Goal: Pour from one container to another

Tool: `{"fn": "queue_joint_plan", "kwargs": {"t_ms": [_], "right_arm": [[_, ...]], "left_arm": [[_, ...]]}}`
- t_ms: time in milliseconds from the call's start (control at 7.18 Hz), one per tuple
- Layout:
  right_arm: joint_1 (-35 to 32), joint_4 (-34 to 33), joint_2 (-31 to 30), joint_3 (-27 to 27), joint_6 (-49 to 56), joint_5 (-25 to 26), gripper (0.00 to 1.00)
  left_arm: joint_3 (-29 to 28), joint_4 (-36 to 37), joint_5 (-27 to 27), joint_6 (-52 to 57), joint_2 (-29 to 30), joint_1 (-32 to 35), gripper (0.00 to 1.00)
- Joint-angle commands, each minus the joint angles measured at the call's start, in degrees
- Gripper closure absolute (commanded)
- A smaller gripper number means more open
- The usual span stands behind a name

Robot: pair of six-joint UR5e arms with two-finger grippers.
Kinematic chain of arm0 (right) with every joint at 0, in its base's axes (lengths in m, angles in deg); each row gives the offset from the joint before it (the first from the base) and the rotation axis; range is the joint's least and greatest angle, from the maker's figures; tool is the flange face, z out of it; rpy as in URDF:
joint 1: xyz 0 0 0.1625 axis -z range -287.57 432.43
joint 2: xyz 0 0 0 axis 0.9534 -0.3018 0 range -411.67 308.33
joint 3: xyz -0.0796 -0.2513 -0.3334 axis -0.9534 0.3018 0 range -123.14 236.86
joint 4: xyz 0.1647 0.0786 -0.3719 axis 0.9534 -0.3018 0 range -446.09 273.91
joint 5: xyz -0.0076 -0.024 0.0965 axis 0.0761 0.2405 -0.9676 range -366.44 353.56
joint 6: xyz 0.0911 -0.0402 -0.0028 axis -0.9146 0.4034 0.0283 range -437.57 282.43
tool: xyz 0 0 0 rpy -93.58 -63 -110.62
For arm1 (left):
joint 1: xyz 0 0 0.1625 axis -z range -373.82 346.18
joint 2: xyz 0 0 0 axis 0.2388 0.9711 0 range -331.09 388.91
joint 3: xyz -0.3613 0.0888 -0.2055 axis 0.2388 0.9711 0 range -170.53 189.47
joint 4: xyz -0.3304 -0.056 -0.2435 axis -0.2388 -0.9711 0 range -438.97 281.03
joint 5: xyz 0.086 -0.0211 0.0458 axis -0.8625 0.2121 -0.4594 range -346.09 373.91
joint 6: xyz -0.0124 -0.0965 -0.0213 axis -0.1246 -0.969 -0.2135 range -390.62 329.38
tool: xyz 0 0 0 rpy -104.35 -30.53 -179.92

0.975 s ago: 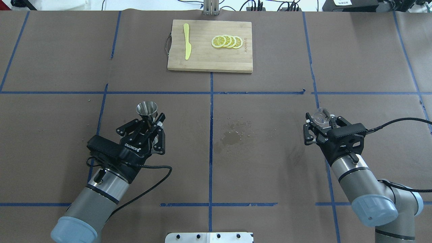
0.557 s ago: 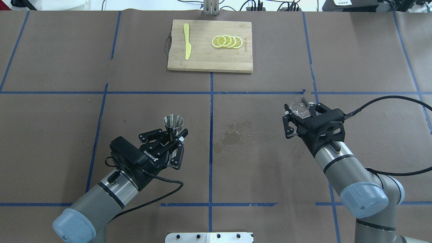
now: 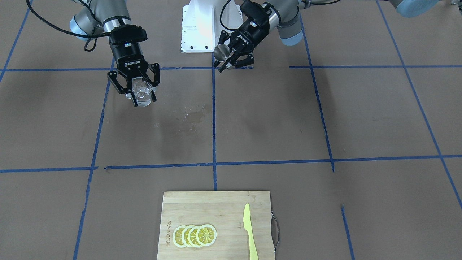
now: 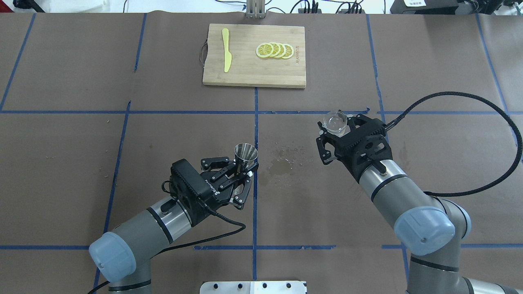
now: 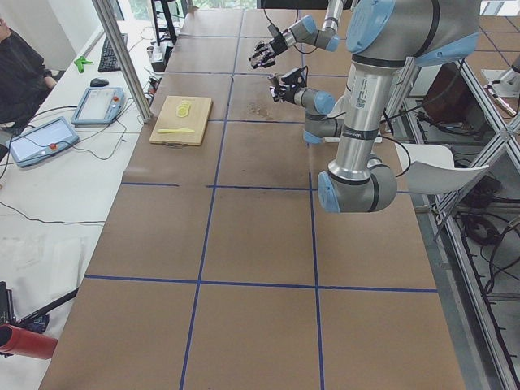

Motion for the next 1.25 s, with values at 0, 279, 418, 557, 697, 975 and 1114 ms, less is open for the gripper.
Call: {"fn": "queue_joint_plan", "kwargs": {"t_ms": [0,279,418,557,697,975,1114], "right_arm": [[0.00,-0.91,0.89,-1.33,1.84,-0.32,1.00],[-0.08,-1.00,2.82,-2.03,2.90,-0.14,1.00],[-0.08,-1.00,2.91,-2.21,3.16,-0.14,1.00],[-0.08,-1.09,2.91,-2.13,5.25,-0.14,1.00],[-0.17,-1.09,3.00,-2.21,7.10,-0.05,1.00],[-0.17,-1.09,2.92,-2.21,9.12,-0.40,1.00],[-0.17,-1.09,2.91,-2.47,11.32,-0.40,1.00]], "left_arm": [[-4.30,-2.37,-0.18,0.18,1.24,0.30,1.00],[-10.87,-5.27,-4.03,-0.26,4.92,0.21,1.00],[-11.52,-5.73,-3.70,0.09,4.94,0.21,1.00],[-11.70,-5.73,-3.09,0.26,5.11,0.56,1.00],[-11.87,-5.64,-3.00,0.88,5.20,0.74,1.00],[-11.96,-5.64,-3.08,3.51,6.60,0.82,1.00],[-12.14,-5.30,-2.91,3.87,7.13,1.43,1.00]]}}
